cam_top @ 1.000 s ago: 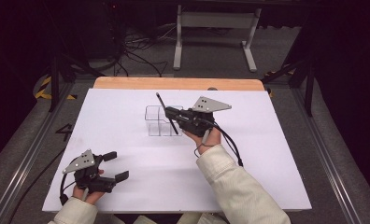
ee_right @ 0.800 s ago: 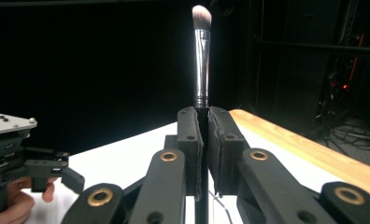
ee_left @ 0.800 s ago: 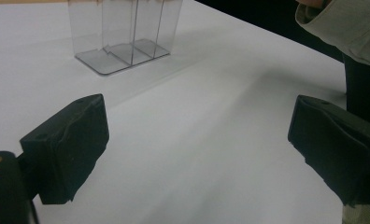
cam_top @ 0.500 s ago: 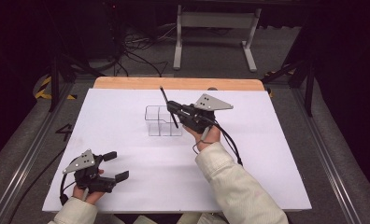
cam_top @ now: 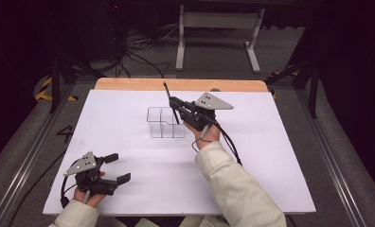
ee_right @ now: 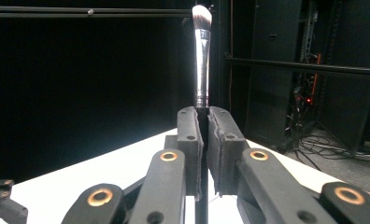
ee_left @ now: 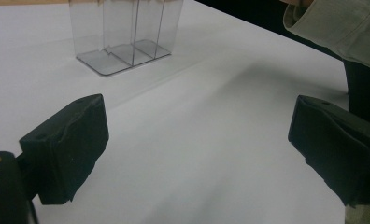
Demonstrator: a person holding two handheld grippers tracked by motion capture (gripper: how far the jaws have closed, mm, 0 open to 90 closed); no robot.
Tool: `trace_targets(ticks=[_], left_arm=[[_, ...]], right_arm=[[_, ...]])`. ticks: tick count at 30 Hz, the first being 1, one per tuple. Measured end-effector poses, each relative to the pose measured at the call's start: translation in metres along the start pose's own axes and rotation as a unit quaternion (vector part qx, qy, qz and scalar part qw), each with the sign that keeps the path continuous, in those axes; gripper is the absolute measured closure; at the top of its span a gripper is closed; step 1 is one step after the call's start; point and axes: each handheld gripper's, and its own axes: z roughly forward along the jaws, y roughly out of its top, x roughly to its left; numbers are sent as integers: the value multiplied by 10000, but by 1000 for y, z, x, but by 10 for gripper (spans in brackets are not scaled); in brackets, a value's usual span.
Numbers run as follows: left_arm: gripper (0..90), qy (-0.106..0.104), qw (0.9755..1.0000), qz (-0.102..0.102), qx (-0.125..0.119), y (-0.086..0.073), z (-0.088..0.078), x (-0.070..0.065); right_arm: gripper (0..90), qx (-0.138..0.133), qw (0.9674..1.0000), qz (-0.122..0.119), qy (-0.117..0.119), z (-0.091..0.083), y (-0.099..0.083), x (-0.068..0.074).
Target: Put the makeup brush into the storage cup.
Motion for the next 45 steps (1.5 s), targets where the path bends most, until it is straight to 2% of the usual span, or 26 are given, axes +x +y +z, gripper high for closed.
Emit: trace_targets(ticks=[5,17,25,34,45], left_arm=[[59,3,10000,0,-5,0,0,0],[58,-19,10000,16,-12,0,0,1],[58,-31,10000,-8,-16,0,0,0],[58,-42,10000,4,-18,0,-1,1],[58,-37,10000,10,-23,0,-1,1]], right_arm=[[839,-17,9999,25,-111,4,-2,-3],[838,-4,9998,22,-181,17,2,-5],[838,8,9996,116,-251,24,-2,-7],[837,-26,9995,228,-209,31,-7,-6],[837,34,9988,316,-383,40,-19,-8]])
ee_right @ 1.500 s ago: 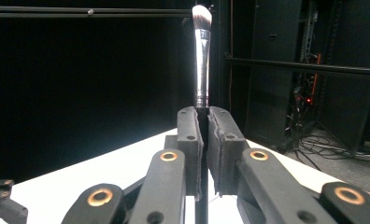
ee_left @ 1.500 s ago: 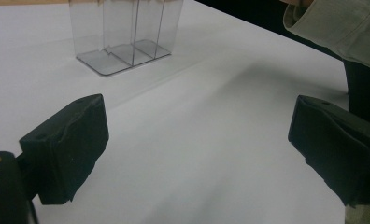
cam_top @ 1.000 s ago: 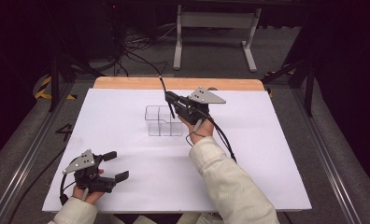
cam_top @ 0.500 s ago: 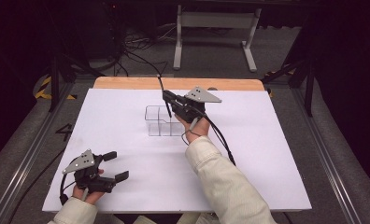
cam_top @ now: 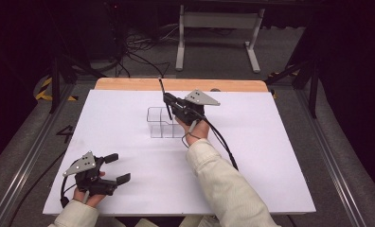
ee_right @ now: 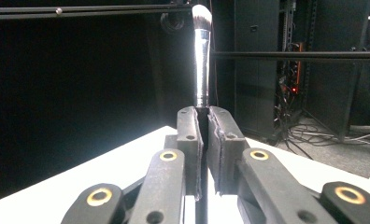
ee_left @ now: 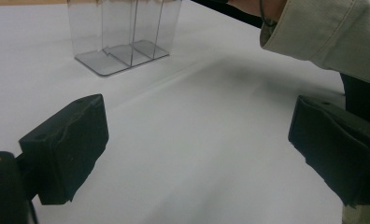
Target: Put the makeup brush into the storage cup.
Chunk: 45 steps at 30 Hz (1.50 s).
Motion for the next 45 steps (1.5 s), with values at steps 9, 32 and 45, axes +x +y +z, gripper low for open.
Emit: trace_targets(ticks=[9,32,45], left_arm=[[58,-10,10000,-7,4,0,0,0],[59,-19,10000,-6,12,0,0,0],[58,-18,10000,-20,-8,0,-1,0]], right_arm=[[837,167,9998,5,-78,6,-9,0],[835,485,9987,161,-37,10,-23,-1],[472,463,9960,735,189,8,-23,-10]])
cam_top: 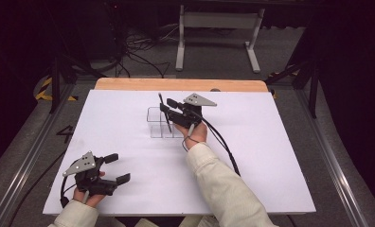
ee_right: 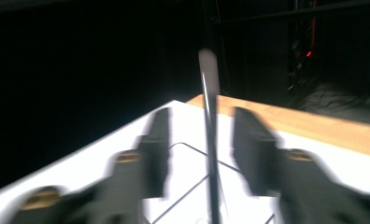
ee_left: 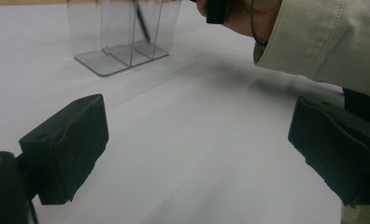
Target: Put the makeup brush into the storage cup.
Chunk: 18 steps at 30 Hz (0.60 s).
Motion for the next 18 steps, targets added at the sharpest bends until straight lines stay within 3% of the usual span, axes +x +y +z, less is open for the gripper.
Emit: trace_targets(ticks=[2,11,18], left_arm=[[58,1,10000,0,6,0,0,0],[58,12,10000,-7,8,0,0,0],[56,29,10000,-8,-22,1,-1,-1]], right_arm=[[366,-8,9998,177,83,-3,2,-3],[187,-34,9998,-14,184,-20,13,-4],[55,292,9977,-519,320,-39,21,2]])
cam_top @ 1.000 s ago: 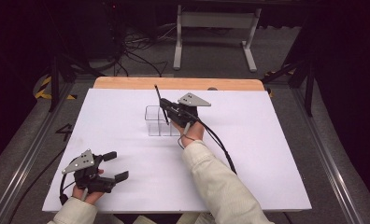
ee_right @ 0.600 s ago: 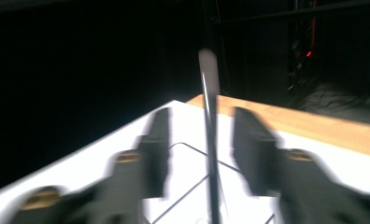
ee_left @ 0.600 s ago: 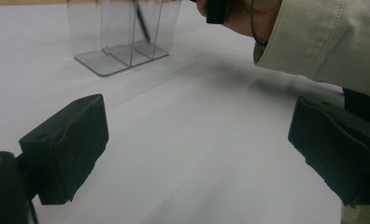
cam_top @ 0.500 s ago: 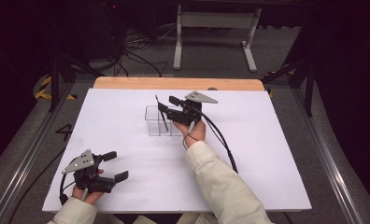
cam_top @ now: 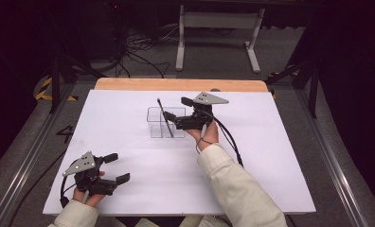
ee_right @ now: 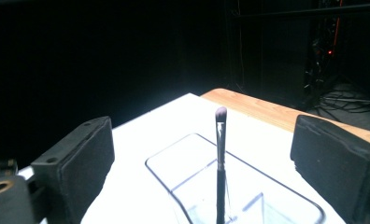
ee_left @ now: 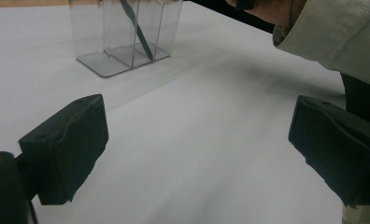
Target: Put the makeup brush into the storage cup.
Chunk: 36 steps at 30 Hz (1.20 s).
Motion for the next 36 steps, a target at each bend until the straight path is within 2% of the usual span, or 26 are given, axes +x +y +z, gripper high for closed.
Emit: trace_targets(ticks=[8,17,25,31,36], left_arm=[[53,34,9999,107,-11,4,-2,-2],[42,44,9997,240,36,10,-3,-4],[23,20,9999,163,6,13,-6,-5],[22,0,9996,286,37,15,-7,-5],[22,-18,9995,298,42,16,-9,-6]], right_arm=[[26,178,9995,-260,48,-35,7,5],[12,129,9992,-374,36,-70,12,5],[3,206,9990,-398,-14,-102,9,-3],[1,339,9980,-525,-42,-124,8,-5],[1,357,9977,-575,-104,-141,2,-9]])
